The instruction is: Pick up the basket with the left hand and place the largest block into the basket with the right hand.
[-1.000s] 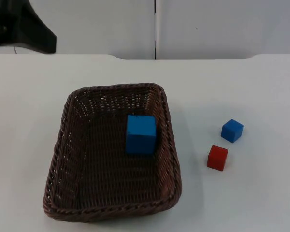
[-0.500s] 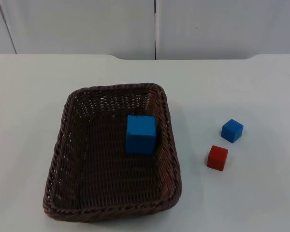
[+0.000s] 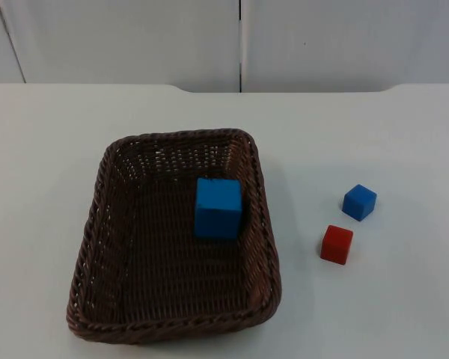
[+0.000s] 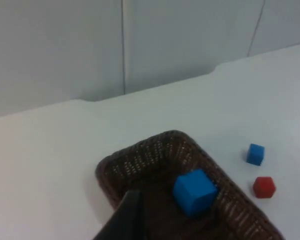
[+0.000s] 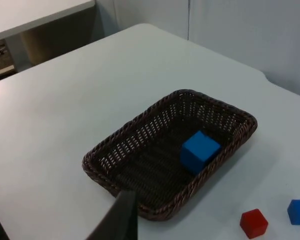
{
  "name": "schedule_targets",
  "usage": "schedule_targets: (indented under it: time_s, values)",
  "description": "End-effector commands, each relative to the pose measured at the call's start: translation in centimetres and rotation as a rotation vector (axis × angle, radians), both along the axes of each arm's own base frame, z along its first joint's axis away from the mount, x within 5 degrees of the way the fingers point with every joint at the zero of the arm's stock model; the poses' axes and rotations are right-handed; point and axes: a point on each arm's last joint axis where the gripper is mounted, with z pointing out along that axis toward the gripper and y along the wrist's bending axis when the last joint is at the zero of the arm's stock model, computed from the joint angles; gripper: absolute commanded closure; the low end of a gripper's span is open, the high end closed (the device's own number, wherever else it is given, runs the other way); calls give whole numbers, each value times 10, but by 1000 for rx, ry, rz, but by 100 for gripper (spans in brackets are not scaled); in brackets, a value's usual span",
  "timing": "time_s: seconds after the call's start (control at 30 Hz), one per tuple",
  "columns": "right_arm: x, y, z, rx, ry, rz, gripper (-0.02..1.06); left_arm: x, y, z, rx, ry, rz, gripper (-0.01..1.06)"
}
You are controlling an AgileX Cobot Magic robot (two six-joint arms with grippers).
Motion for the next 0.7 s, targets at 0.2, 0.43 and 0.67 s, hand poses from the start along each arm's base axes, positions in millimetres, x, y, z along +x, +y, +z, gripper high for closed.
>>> schedule_targets:
  time_s: [0.2,0.43,0.67]
  values:
    - [-16,-13,-11,13,-10,5,-1,-27,13,-34,34,11,103,0]
    - [-33,-26,-12,20,-27,18,-1,-52,20,-60,10,35,165,0]
    - [-46,-36,-15,28,-38,27,-1,-72,26,-65,19,2,208,0]
